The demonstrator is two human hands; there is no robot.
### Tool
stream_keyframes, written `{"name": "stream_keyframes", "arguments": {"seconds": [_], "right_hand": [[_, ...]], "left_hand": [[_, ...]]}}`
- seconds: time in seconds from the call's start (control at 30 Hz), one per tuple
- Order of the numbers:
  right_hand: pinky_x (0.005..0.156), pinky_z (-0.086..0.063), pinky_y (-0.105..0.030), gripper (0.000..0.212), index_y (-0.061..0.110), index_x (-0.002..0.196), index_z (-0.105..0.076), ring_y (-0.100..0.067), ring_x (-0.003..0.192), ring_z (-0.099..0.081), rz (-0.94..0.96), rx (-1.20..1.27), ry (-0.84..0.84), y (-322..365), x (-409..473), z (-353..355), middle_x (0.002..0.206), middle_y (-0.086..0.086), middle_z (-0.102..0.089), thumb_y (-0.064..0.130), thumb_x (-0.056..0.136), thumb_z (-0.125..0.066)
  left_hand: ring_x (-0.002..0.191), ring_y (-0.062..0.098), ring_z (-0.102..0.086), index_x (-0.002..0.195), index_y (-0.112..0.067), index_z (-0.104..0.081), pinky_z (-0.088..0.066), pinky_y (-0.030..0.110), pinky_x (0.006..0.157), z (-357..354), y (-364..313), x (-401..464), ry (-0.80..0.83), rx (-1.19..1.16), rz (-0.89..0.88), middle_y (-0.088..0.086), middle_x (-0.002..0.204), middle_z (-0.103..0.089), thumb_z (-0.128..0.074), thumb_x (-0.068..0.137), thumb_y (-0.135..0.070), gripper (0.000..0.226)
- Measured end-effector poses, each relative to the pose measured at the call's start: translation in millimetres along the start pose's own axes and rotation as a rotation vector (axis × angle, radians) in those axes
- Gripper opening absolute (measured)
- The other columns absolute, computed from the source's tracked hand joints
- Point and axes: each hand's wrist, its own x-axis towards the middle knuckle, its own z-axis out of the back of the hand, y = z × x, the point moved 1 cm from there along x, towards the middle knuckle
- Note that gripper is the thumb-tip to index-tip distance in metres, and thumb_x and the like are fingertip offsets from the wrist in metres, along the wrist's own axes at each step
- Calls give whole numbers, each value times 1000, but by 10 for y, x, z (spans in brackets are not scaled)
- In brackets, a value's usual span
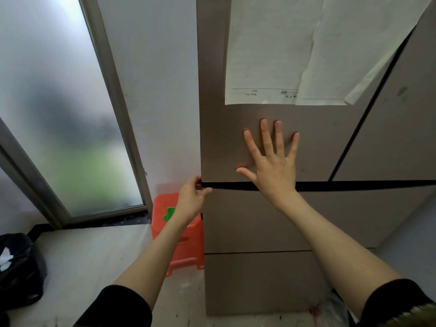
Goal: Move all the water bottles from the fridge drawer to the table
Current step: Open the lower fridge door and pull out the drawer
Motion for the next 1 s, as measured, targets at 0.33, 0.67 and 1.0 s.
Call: {"name": "stream_keyframes", "arguments": {"seconds": [0.33,0.67,1.0], "right_hand": [[111,-4,-59,98,30,147,6,-30,143,14,-57,149,267,137,-168,320,153,-6,20,40,81,-65],[118,-5,-46,47,25,144,-30,-19,138,-29,-114,507,589,167,-1345,809,156,-1,-16,36,99,-33],[115,-6,-50,49,31,147,-16,-15,141,-23,-150,598,690,-227,-2251,1589,157,7,-8,38,100,-28]], "left_hand": [[107,24,-58,117,-10,-53,-45,38,98,6,-56,-203,23,57,64,8,114,-62,-60,87,-12,31],[91,7,-55,112,-15,-54,-40,11,74,-64,-236,-1500,-78,71,-59,-9,98,-56,-65,84,-22,31],[104,3,-52,95,-14,-64,-42,9,87,-211,-613,-2584,-21,231,-337,-6,117,-53,-52,91,-18,13]]}}
